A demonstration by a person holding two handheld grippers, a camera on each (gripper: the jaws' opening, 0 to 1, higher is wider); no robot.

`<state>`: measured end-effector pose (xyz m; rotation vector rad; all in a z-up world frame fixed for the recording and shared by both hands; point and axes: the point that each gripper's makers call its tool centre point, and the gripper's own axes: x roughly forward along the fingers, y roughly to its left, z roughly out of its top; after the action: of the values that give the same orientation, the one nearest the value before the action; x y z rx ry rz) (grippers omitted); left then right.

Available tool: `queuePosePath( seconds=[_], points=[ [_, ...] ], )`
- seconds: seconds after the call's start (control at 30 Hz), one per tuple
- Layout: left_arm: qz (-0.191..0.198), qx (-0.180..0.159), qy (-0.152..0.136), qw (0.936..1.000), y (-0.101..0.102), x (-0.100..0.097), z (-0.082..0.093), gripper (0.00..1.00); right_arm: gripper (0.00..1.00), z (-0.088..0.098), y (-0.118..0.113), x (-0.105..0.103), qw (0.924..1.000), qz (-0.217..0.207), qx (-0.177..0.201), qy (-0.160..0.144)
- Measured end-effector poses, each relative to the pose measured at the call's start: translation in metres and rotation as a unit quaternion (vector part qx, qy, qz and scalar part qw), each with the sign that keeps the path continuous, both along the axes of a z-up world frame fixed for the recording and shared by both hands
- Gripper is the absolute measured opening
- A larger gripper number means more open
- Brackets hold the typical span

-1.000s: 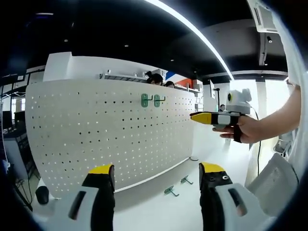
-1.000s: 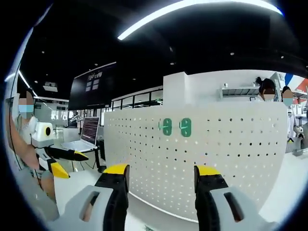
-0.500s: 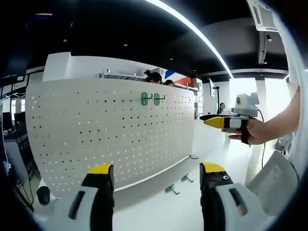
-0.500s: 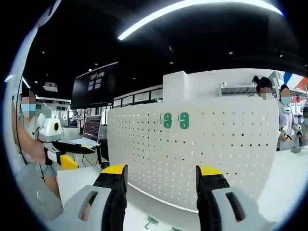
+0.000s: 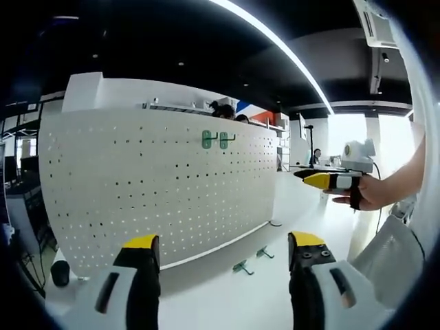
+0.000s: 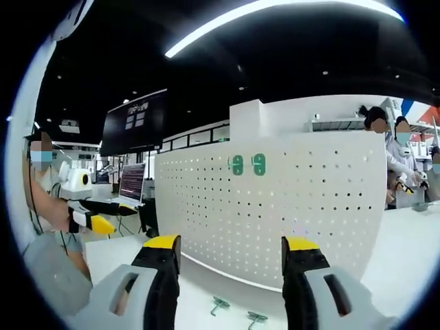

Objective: Insert the hook assembly into the mounting plate slot until the hook locks in place.

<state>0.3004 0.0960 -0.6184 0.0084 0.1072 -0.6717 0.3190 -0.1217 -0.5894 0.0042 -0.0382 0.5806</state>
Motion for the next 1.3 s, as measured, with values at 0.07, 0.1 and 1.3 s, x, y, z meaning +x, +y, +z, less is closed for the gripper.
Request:
queuePosePath(
  seconds=[0.07, 0.1, 1.3],
  points=[
    [0.001, -0.003, 0.001, 1.0, 0.001, -0.001, 0.0, 0.79, 0.58, -0.002, -0.001, -0.002, 1.0, -0.001, -0.001, 0.002],
    [0.001, -0.004, 0.0, 1.0, 0.001, -0.001, 0.0, 0.79, 0.58, -0.003, -0.001, -0.002, 1.0, -0.001, 0.0, 0.003],
    [-0.082, 0.078, 0.033, 0.993, -0.03, 0.027, -0.023, 0.77, 0.56, -0.005, 0.003, 0.0, 0.9999, 0.008, 0.006, 0.004]
  ],
)
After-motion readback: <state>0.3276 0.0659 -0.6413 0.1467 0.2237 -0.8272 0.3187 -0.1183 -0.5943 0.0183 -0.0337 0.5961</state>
